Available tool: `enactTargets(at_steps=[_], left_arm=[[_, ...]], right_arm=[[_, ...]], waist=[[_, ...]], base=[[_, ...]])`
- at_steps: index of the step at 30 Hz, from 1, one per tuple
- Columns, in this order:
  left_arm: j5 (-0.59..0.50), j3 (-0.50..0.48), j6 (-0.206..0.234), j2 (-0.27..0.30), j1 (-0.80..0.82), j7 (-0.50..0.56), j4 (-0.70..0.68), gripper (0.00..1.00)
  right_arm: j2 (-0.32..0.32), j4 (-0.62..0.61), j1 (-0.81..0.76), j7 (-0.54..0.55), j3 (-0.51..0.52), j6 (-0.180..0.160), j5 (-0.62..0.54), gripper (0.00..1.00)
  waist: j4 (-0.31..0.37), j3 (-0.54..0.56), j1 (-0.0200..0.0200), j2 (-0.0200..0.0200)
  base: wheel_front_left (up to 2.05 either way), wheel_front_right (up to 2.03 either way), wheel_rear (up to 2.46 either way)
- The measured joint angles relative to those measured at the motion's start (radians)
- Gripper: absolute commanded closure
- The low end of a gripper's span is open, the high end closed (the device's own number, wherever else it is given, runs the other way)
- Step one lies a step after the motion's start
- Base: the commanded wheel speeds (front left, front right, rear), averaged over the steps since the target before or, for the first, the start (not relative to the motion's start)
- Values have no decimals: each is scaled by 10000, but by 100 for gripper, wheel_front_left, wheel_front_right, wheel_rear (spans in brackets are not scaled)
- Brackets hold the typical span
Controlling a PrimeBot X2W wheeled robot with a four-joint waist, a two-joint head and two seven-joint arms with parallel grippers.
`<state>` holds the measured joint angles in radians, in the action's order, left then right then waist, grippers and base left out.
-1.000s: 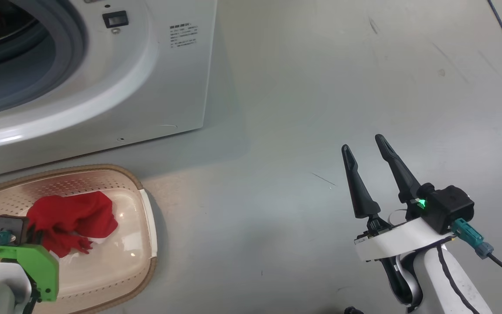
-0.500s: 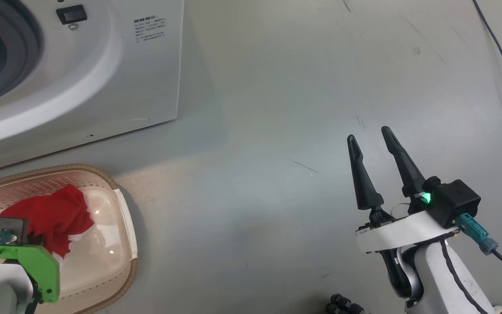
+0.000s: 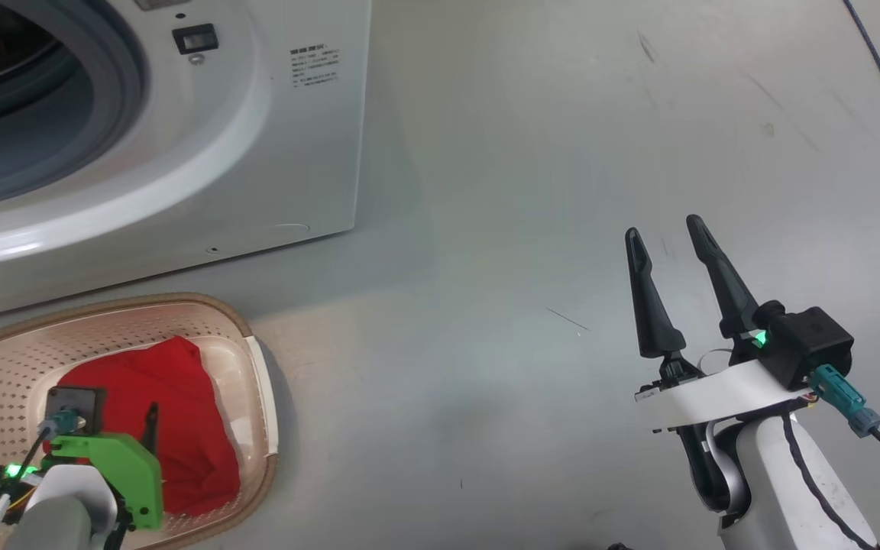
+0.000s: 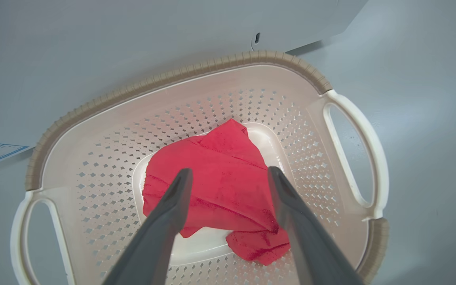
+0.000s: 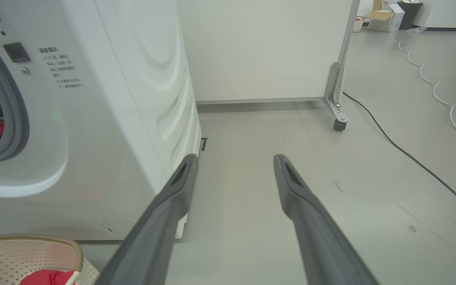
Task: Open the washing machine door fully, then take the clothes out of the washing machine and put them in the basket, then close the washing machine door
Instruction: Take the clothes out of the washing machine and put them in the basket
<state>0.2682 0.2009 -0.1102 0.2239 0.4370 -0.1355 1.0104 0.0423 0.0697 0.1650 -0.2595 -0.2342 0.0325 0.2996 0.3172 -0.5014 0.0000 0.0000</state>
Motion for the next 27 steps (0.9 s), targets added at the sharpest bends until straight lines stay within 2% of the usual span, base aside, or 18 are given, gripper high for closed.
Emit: enactTargets(at_steps=[7, 18, 27], left_arm=[[4, 261, -92, -662, 89, -865, -38, 0], [-23, 587, -98, -1172, 124, -1135, -585, 0], [-44, 706, -102, -1517, -199, -1137, -1804, 0]], right_arm=[[12, 263, 169, 2, 334, 90, -36, 0], [267, 696, 59, 0, 838, 276, -75, 0], [382, 886, -1210, 2, 1473, 274, 35, 0]], waist=[[-681, 708, 0, 0], [-1952, 1980, 0, 0], [-3086, 3178, 0, 0]], base=[[0, 0, 0], [0, 0, 0], [0, 0, 0]])
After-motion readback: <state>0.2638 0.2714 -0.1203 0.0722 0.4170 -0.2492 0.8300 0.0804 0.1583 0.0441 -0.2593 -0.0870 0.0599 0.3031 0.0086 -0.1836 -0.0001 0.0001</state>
